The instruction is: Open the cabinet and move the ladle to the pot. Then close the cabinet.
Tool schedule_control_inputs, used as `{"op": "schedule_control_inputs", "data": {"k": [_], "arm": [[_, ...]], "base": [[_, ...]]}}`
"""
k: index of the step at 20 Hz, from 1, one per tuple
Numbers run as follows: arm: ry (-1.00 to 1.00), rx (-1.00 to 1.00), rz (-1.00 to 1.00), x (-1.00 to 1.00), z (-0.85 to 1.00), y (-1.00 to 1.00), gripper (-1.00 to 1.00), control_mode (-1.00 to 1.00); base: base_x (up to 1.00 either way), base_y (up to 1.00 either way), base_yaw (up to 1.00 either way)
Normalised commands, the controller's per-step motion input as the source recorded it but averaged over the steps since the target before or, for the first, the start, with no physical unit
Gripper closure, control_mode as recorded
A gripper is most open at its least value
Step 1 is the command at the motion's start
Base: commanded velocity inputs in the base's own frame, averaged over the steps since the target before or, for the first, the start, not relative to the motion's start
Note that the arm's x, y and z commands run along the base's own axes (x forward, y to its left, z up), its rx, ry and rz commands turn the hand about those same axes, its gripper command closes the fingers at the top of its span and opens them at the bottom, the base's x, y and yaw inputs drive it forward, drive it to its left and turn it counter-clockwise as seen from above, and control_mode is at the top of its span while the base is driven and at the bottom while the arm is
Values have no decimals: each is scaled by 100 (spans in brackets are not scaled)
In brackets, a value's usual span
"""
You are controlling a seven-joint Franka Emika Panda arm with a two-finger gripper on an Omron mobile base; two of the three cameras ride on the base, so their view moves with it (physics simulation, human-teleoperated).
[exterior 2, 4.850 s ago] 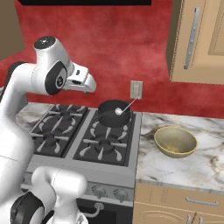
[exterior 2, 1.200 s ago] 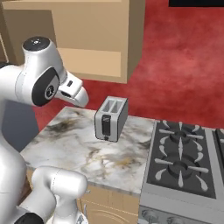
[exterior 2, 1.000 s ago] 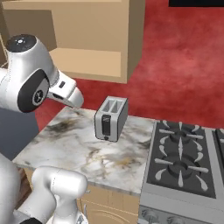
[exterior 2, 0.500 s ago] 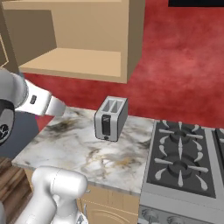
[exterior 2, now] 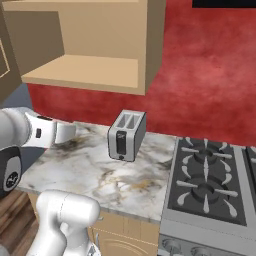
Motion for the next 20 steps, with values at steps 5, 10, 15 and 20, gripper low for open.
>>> {"op": "schedule_control_inputs", "data": {"k": [5, 10, 15, 20], "arm": [[-21, -3, 0, 42, -20, 0, -100, -100], [-25, -10, 0, 33, -24, 0, -100, -100], [-20, -11, 0, 14, -42, 3, -100, -100], [-20, -16, -4, 13, -49, 1, -100, -100]], "base": [[0, 0, 0], [0, 0, 0], [0, 0, 0], [0, 0, 0]]}}
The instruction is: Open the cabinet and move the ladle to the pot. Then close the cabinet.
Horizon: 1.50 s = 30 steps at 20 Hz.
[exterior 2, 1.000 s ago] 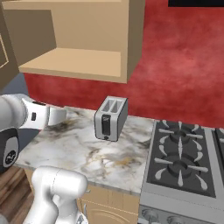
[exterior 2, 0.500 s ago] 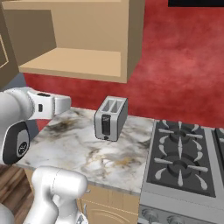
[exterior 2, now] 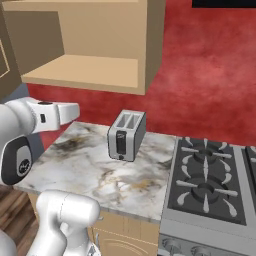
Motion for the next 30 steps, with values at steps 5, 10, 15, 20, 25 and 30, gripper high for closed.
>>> {"op": "schedule_control_inputs", "data": {"k": [5, 10, 15, 20, 25, 30], "arm": [[-16, -15, -5, 33, -63, 0, -100, -100], [-8, -3, -1, 14, -30, 0, -100, -100], [-16, 0, 0, -75, 0, 0, -100, -100], [-15, 0, 0, -90, -3, 0, -100, -100], [-19, 0, 0, -49, -27, 0, -100, -100], [-29, -1, 0, -13, -42, 4, -100, -100]], "base": [[0, 0, 0], [0, 0, 0], [0, 0, 0], [0, 0, 0], [0, 0, 0], [0, 0, 0]]}}
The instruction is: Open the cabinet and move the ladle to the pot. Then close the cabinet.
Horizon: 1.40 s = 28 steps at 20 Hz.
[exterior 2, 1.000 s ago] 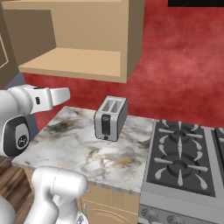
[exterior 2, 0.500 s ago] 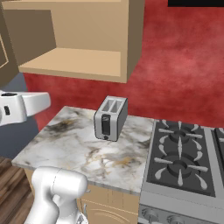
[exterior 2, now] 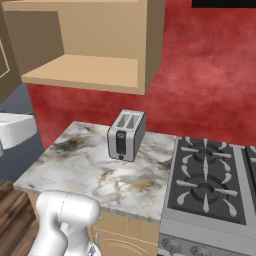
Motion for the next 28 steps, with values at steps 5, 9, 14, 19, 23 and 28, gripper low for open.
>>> {"op": "schedule_control_inputs", "data": {"k": [5, 9, 14, 19, 23, 28], "arm": [[-32, -2, 0, -3, -50, 1, -100, -100], [-35, -3, 0, 0, -72, 0, -100, -100], [-37, -5, 0, 2, -75, 0, -100, -100], [-46, -8, 0, 2, -74, 0, -100, -100], [-49, -8, 1, 20, -72, 0, -100, -100], [-51, -10, 5, 48, -85, 0, -100, -100]], "base": [[0, 0, 0], [0, 0, 0], [0, 0, 0], [0, 0, 0], [0, 0, 0], [0, 0, 0]]}}
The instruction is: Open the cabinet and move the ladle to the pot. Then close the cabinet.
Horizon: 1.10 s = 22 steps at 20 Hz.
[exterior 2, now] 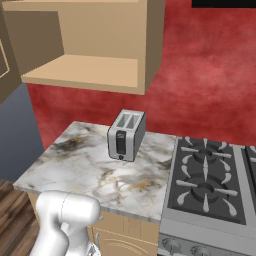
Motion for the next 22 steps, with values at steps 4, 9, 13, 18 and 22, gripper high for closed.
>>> {"op": "schedule_control_inputs", "data": {"k": [4, 9, 13, 18, 22], "arm": [[-54, -13, 6, 49, -93, 0, -100, -100], [-56, -13, 8, 4, -100, 0, -100, -100], [-53, -13, 8, 10, -100, 0, -100, -100], [-49, -12, 7, 30, -100, 0, -100, -100], [-46, -12, 4, 55, -99, 0, -100, -100]], "base": [[0, 0, 0], [0, 0, 0], [0, 0, 0], [0, 0, 0], [0, 0, 0]]}}
